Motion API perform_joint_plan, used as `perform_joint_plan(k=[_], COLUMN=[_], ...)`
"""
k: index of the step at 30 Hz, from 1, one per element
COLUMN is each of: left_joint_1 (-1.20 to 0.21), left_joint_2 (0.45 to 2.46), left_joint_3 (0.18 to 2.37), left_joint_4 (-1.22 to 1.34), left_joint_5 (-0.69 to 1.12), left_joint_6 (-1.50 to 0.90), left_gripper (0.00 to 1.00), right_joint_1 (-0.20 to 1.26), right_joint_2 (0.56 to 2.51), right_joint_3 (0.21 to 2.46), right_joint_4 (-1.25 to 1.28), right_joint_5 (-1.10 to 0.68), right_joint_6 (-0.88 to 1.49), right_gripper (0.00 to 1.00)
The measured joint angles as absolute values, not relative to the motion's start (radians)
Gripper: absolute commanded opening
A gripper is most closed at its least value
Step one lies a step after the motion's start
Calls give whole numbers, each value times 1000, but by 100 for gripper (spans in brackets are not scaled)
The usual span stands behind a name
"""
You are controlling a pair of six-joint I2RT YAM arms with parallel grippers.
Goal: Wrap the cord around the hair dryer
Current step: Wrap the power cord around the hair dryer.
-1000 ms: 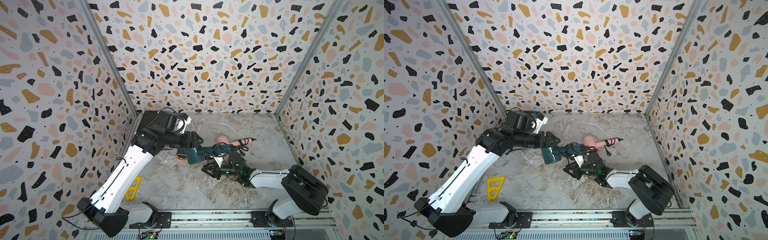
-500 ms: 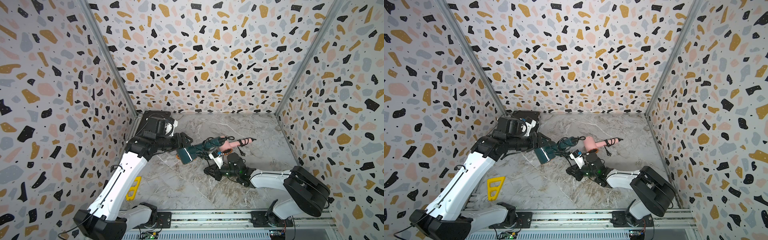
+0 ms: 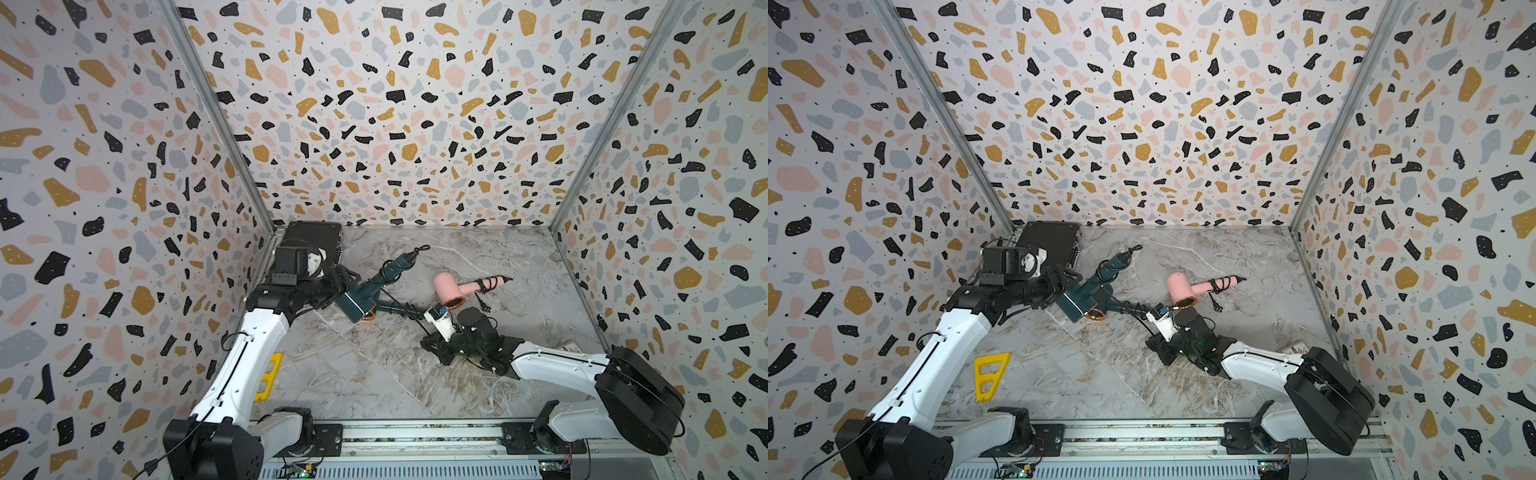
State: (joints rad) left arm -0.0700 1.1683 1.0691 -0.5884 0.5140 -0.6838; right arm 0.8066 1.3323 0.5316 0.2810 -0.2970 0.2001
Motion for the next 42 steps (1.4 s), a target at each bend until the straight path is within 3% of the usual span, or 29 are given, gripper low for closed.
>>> perform_joint_plan(k=[15,23,32,42], left_joint_1=[-27,-42,-195,-426], left_joint_2=[1253,1253,1326,1415], left_joint_3=[1042,1010,1063,1140], left_joint_4=[-644,-676,-719,-751], left_joint_5=[202,25,-63,-91], left_joint_6=[-485,-387,-321,-209], left_gripper=[0,0,0,0], right_joint_1=[807,815,844,849], right_joint_2=[1269,1185,1217,1317], right_joint_3=[607,917,1193,1392], right_joint_4=[-12,-376,-578,-630], right_joint_5=[-137,-23,-47,-29], right_joint_6=[83,27,-52,-165], right_gripper=[0,0,0,0])
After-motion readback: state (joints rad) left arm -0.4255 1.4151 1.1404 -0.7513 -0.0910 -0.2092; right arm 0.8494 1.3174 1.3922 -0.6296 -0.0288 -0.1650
